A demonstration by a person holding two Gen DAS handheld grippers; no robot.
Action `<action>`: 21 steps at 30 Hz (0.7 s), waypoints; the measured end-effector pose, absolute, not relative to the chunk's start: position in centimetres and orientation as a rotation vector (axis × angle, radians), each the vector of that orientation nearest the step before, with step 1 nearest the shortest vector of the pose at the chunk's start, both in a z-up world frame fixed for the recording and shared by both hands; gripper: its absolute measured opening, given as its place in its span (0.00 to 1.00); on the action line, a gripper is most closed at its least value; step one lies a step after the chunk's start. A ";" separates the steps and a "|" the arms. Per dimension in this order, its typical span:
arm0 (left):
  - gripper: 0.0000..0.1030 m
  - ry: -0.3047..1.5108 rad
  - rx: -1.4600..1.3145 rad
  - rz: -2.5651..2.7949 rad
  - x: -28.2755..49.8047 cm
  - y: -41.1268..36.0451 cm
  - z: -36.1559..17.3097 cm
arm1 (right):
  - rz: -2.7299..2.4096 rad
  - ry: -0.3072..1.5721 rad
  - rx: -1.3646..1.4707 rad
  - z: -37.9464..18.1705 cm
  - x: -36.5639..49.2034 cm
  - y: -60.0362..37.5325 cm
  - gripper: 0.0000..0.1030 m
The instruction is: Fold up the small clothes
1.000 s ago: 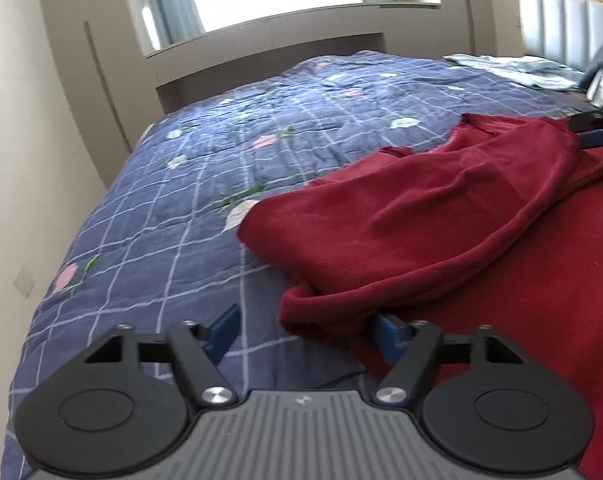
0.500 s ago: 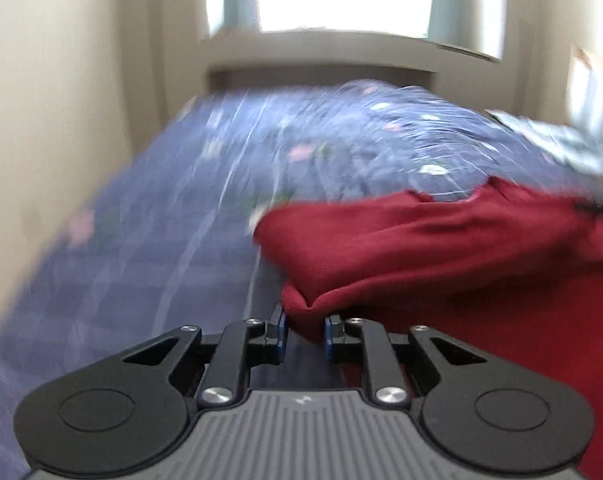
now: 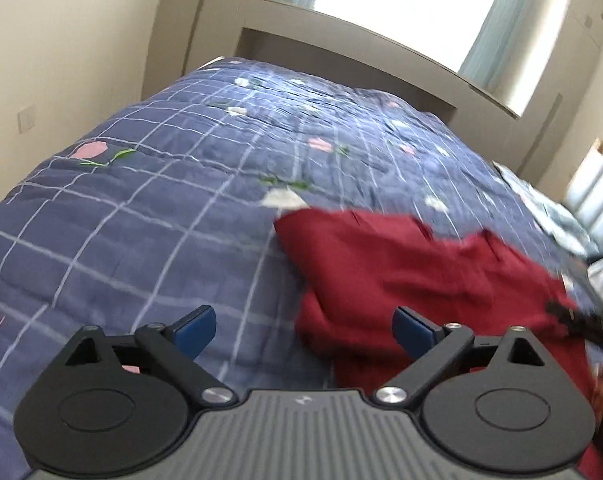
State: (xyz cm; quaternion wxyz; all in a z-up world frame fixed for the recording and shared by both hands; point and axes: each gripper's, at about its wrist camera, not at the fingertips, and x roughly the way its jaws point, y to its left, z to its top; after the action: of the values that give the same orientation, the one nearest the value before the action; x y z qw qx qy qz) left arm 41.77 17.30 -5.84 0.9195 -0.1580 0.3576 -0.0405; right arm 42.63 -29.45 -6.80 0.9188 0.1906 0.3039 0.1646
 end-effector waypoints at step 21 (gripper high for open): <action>0.28 0.738 -0.408 -0.152 51.9 16.4 -8.5 | 0.240 0.555 0.387 -7.6 42.1 -29.9 0.13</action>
State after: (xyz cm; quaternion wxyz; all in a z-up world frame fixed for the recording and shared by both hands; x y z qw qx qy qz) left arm 51.88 16.37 -8.52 0.9096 -0.1978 0.3578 -0.0737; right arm 42.14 -29.92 -7.65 0.9362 0.1895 0.2717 0.1173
